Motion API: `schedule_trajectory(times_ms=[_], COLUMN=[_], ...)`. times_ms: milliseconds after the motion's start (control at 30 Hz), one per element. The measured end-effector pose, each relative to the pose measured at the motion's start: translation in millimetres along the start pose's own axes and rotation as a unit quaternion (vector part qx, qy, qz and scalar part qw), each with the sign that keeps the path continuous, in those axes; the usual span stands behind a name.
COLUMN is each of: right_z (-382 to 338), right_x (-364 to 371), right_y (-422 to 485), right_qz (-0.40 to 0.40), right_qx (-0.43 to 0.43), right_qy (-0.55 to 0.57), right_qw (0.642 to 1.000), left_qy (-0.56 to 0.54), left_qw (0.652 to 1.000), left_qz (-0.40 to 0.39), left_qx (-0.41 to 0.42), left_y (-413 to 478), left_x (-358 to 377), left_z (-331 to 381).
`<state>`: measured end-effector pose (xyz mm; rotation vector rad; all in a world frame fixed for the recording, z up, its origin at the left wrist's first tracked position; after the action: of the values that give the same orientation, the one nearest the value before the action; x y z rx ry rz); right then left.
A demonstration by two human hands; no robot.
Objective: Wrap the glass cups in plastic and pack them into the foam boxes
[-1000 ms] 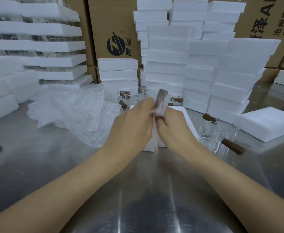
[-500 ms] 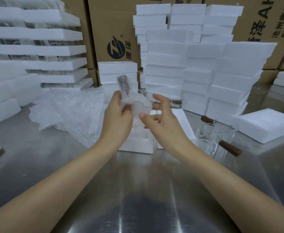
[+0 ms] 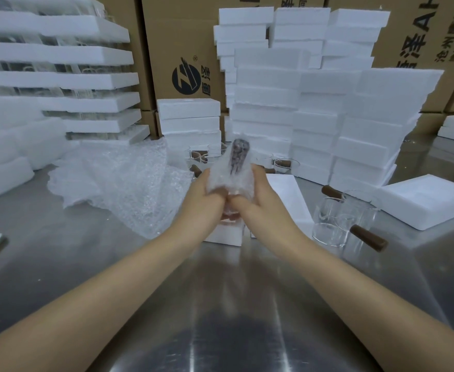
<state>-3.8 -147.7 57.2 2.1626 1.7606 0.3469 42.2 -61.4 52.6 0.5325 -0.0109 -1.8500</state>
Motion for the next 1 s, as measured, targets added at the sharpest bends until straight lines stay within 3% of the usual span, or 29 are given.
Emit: schedule_trajectory(times_ms=[100,167,233,300,367,433,567,700,800,1000], right_z=[-13,-12,2,8,11,14,21,13,4,12], right_x=[-1,-8,-13,-15,-19,-18,-13,-6,-11,-25], right_y=[-1,3,7,10,11,10,8,7,9,13], right_qz=[0.012,0.035,0.036,0.024,0.017,0.004,-0.010,-0.066,-0.041,0.024], right_qx=[-0.054,-0.037,0.041,0.092,0.124,0.142,0.154,0.118,0.063,0.102], right_qy=[-0.063,-0.063,0.081,0.246,0.324,0.313,0.237,0.141,0.081,0.229], right_qw=[0.996,0.997,0.995,0.965,0.938,0.939,0.959,0.981,0.994,0.968], left_qy=[0.090,0.117,0.085,0.053,0.125,0.162,0.052,-0.001,0.025,0.132], left_qw=[0.993,0.987,0.991,0.994,0.984,0.974,0.989,0.999,0.999,0.984], left_qz=[0.059,0.073,0.046,-0.019,-0.058,-0.075,-0.081,-0.029,-0.008,0.011], left_qx=[0.044,0.083,0.096,0.096,0.117,0.138,0.110,0.041,0.039,0.122], left_y=[5,6,4,1,-4,-7,1,11,11,2], left_x=[-21,-29,-26,-8,8,15,10,-7,-16,-17], left_z=[9,19,21,19,20,19,12,1,1,24])
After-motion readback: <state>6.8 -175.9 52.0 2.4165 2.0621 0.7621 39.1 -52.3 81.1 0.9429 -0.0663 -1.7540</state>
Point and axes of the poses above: each hand's wrist, its own y-axis towards the middle knuckle, its own x-axis out of the palm, z = x × y, the point moved 10 cm from there along y, towards the middle knuckle, and after that the axes turned 14 degrees about y, right-handed, at the moved point
